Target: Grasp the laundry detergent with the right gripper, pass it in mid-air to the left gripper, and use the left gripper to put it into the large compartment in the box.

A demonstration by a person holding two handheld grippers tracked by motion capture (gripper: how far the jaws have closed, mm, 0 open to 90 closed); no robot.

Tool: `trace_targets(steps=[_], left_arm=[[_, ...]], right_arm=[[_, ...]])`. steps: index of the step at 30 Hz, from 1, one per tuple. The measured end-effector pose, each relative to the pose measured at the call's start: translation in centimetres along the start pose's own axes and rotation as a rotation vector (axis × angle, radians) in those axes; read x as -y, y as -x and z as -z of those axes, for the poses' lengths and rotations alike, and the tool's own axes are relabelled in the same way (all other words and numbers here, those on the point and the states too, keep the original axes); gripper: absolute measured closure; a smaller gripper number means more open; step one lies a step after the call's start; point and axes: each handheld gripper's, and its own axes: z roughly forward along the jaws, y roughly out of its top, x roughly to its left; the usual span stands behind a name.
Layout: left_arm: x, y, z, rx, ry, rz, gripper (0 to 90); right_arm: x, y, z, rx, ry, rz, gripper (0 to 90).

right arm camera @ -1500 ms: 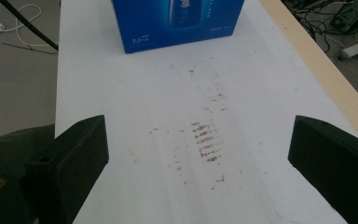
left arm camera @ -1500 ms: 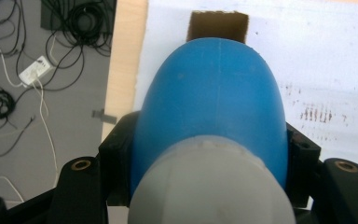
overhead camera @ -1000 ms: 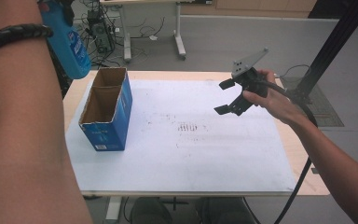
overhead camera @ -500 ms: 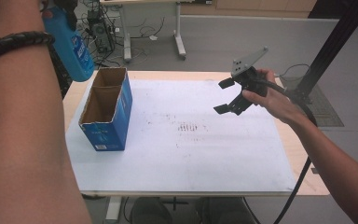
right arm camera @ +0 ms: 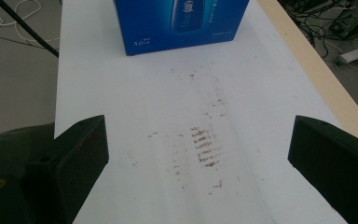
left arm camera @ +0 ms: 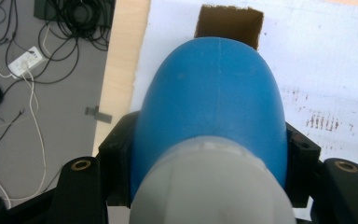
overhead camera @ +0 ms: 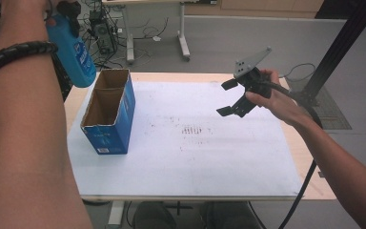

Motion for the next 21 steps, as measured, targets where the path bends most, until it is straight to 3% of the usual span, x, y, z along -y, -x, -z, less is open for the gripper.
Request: trace_targets(steps=[21], left_arm=[[0.9, 0.9, -3.8, 0.015, -0.032, -0.019, 36.9]], right_arm=[[0.3, -0.8, 0.4, 0.013, -0.011, 0.01, 5.2]])
